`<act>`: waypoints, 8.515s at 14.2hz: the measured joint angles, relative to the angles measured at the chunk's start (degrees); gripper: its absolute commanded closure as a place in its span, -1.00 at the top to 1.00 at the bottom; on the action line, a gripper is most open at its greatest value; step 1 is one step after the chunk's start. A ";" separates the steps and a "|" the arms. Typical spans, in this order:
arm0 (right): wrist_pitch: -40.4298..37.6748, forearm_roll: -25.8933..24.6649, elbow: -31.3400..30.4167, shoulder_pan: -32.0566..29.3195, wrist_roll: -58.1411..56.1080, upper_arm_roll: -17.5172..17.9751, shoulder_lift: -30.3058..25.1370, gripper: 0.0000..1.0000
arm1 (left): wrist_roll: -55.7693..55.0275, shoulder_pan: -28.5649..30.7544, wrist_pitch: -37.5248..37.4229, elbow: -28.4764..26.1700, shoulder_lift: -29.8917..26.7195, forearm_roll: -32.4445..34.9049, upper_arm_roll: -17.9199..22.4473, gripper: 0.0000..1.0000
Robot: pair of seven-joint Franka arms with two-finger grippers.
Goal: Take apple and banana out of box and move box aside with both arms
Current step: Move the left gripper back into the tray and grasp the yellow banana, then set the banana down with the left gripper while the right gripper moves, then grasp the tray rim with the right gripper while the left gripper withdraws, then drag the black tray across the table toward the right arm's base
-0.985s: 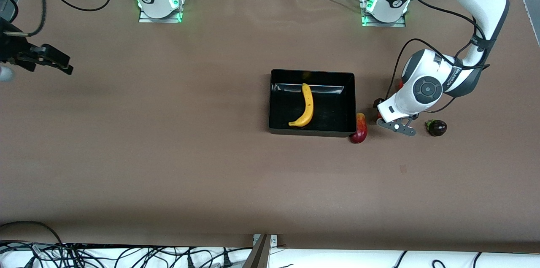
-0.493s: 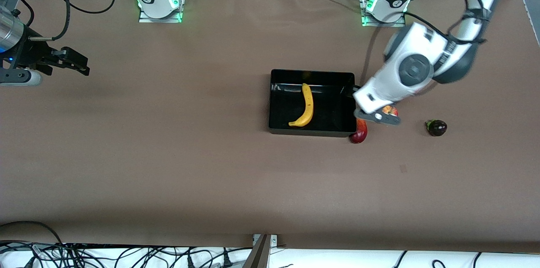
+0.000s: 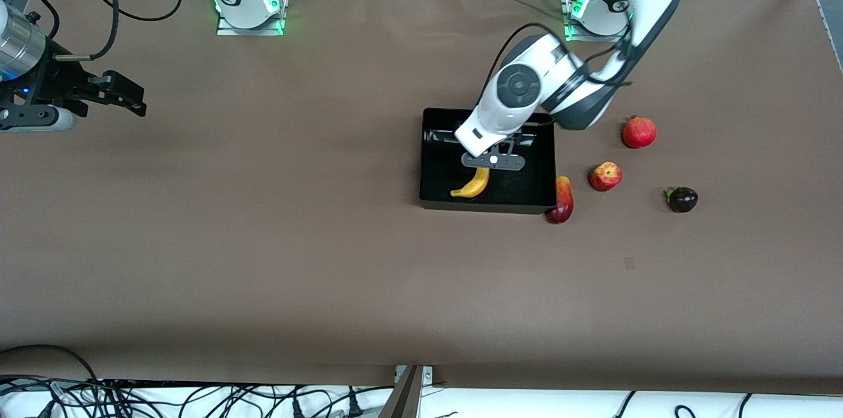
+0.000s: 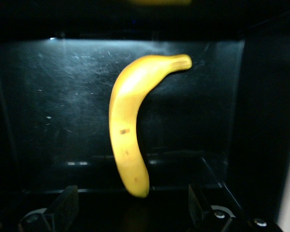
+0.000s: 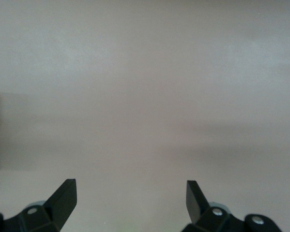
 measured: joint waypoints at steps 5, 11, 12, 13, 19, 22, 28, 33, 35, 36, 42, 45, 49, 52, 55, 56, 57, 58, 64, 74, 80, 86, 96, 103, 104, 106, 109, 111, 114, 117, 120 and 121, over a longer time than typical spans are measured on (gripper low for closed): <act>0.00 0.00 0.00 0.01 0.00 -0.01 0.00 1.00 | -9.21 -1.46 6.84 -0.35 7.01 9.61 0.47 0.00; 0.00 0.00 0.00 0.00 0.00 -0.01 0.00 1.00 | -9.21 -1.20 8.18 -1.00 8.24 9.79 1.63 -1.00; 0.00 0.00 0.00 0.00 0.00 -0.01 0.00 1.00 | -9.21 -1.18 8.20 -0.97 8.23 9.80 1.63 -1.00; 0.00 0.00 0.00 0.00 0.00 -0.01 0.00 1.00 | -9.21 -1.14 8.19 -0.87 8.20 9.81 1.63 -1.00; 0.00 0.00 0.00 0.01 0.00 -0.01 0.00 1.00 | -9.21 0.22 -5.12 5.60 4.26 9.81 -0.62 -1.00; 0.00 0.05 0.01 0.01 0.00 -0.01 0.00 1.00 | -6.85 2.24 -17.99 13.18 2.63 8.27 -3.37 -1.00; 0.11 0.25 0.03 0.07 0.00 0.04 0.00 1.00 | 15.28 16.48 -31.41 22.47 2.24 6.66 -2.41 -1.00; 1.52 0.47 0.12 2.58 0.01 0.23 -0.04 1.00 | 32.14 25.30 -17.09 21.72 9.68 11.61 3.40 -1.00; 1.68 1.38 0.09 3.25 0.01 0.26 0.08 1.00 | 37.01 25.43 -11.99 21.39 12.92 12.40 6.09 -0.92; 1.63 1.70 0.04 3.30 -0.04 0.28 0.37 1.00 | 39.87 25.36 -9.75 21.22 14.05 12.60 7.31 -0.68; 0.51 1.93 0.01 4.43 -1.02 0.32 1.85 1.00 | 46.33 25.17 -5.05 21.02 16.42 12.64 10.01 1.00; -0.57 1.92 0.01 5.99 -1.03 0.35 1.85 1.00 | 46.33 24.83 -7.02 22.93 14.14 12.64 9.08 1.00; -3.29 3.07 -0.46 8.46 -0.41 0.40 3.10 1.00 | 46.33 24.49 -22.22 30.93 7.25 12.50 6.05 1.00; 1.10 4.42 -1.20 14.34 7.94 0.61 7.32 1.00 | 46.29 24.22 -30.90 33.79 0.57 10.53 4.95 1.00; 8.04 9.95 -1.43 18.47 13.63 0.70 11.86 1.00 | 46.27 24.32 -37.94 34.59 -5.99 2.71 5.66 1.00; 10.49 11.13 -1.54 19.22 14.73 0.69 13.19 1.00 | 46.25 23.87 -38.76 34.68 -8.10 -0.06 7.08 1.00; 13.10 11.70 -1.79 20.04 16.06 0.70 14.35 1.00 | 45.99 22.33 -39.31 34.40 -10.39 -3.79 10.10 1.00; 16.45 11.99 -2.30 21.23 18.45 0.72 15.52 1.00 | 45.73 19.10 -39.35 33.57 -12.88 -7.85 15.43 1.00; 33.97 12.03 -3.92 33.10 35.65 0.86 24.45 1.00 | 45.24 2.66 -28.08 16.15 -27.93 -13.05 36.75 1.00; 47.55 7.39 -3.89 40.40 45.72 0.65 35.48 -0.40 | 45.09 -0.09 -25.97 9.92 -31.61 -13.05 38.82 1.00; 47.64 7.10 -3.53 40.54 45.72 0.16 35.73 -1.00 | 44.94 -0.15 -26.63 9.92 -31.61 -13.05 38.82 1.00; 46.56 6.86 -2.84 40.51 45.41 -1.57 35.56 -1.00 | 44.88 -0.25 -27.17 9.96 -31.67 -13.05 38.82 1.00; 26.80 7.25 0.07 29.68 20.90 -5.94 26.48 -1.00 | 44.87 -0.39 -27.17 9.99 -31.65 -13.05 38.82 1.00; 19.29 8.17 -3.67 21.47 -2.98 -12.88 22.28 -1.00 | 44.79 -0.41 -27.21 9.99 -31.63 -13.05 38.82 1.00; 19.52 8.98 -5.53 21.31 -5.07 -14.92 21.64 -1.00 | 44.78 -0.41 -27.21 9.99 -31.63 -13.05 38.82 1.00; 22.08 11.27 -10.14 21.14 -10.80 -19.04 20.26 -1.00 | 44.77 -0.41 -27.22 9.99 -31.63 -13.05 38.82 1.00; 29.96 15.25 -18.88 20.90 -21.01 -25.46 18.78 -1.00 | 44.76 -0.41 -27.23 9.99 -31.63 -13.05 38.82 1.00; 35.13 19.72 -24.45 20.30 -28.65 -29.53 18.61 -1.00 | 44.76 -0.44 -27.23 9.99 -31.63 -13.05 38.81 1.00; 38.41 23.77 -29.04 15.47 -35.00 -31.37 18.66 -1.00 | 44.76 -0.51 -27.24 10.00 -31.63 -13.05 38.79 1.00; 38.59 24.51 -29.92 12.05 -35.72 -31.39 18.95 -1.00 | 44.76 -0.52 -27.25 9.99 -31.62 -13.05 38.76 1.00; 39.82 25.34 -30.69 11.49 -35.71 -31.32 19.62 -1.00 | 44.76 -0.53 -27.28 9.99 -31.62 -13.05 38.76 1.00; 41.26 26.23 -31.56 11.49 -35.71 -31.10 19.74 -1.00 | 44.76 -0.54 -27.28 9.99 -31.62 -13.05 38.76 1.00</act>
